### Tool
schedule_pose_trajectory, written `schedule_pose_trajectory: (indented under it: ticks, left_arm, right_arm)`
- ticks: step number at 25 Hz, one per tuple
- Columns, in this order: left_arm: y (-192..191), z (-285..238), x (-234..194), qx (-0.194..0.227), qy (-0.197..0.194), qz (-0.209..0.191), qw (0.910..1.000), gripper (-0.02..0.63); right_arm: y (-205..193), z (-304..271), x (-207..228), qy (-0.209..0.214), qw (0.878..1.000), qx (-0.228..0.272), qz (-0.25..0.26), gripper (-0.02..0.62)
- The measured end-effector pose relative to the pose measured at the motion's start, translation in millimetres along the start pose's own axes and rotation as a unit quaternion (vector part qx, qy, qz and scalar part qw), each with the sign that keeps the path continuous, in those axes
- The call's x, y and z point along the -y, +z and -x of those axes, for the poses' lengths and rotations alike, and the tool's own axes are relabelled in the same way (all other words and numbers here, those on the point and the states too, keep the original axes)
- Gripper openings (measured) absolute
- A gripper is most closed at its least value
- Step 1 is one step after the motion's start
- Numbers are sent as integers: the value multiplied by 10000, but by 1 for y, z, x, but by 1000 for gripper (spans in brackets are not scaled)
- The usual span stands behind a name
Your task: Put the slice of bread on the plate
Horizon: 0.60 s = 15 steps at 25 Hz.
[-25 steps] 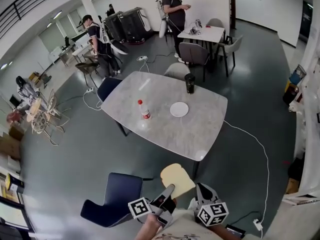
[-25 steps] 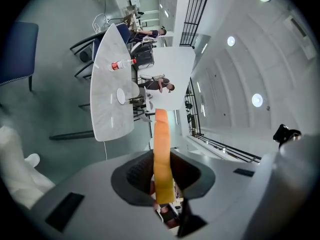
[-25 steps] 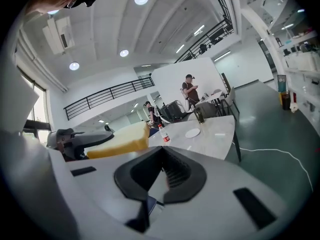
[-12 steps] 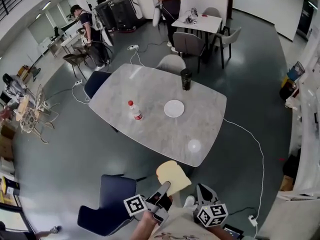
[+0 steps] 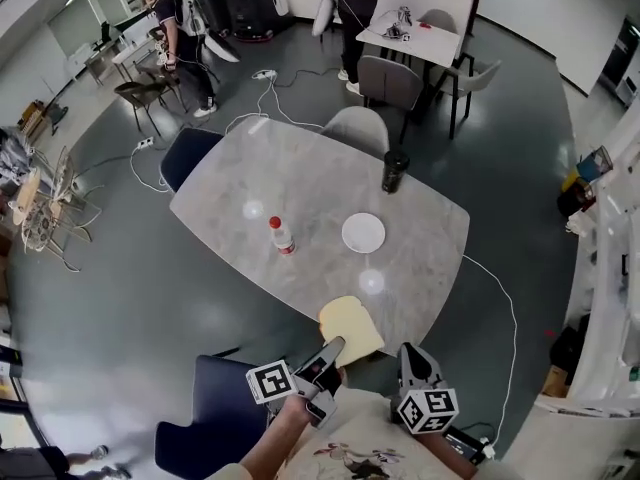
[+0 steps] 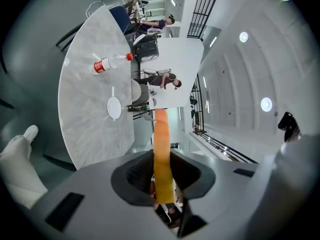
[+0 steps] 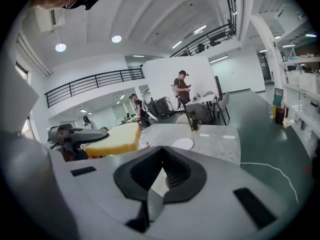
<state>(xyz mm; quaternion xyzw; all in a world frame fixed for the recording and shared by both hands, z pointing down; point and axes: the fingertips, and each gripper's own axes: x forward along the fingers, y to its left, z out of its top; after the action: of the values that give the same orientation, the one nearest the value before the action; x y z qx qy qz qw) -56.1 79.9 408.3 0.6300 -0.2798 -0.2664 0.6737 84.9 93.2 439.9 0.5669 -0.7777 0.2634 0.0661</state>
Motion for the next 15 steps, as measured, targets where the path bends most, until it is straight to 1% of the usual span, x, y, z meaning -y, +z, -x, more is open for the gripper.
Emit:
schedule_pose_trajectory:
  ticks: [3, 6, 11, 14, 15]
  left_arm:
    - [31, -8, -4, -122, 14, -212, 9997, 98]
    - [58, -19, -10, -308, 40, -309, 9990, 98]
    - [83, -39, -25, -860, 104, -436, 9953, 98]
    - [87, -60, -17, -1124, -152, -102, 9935, 98]
    - [91, -65, -21, -1215, -62, -200, 9924, 98]
  right_arm:
    - [19, -24, -12, -36, 9996, 90, 257, 6]
    - [32, -44, -20, -115, 9989, 156, 437, 6]
    - [25, -73, -24, -226, 9990, -14, 395, 6]
    - [35, -86, -27, -339, 9981, 86, 512, 6]
    - [40, -88, -27, -398, 9975, 140, 563, 6]
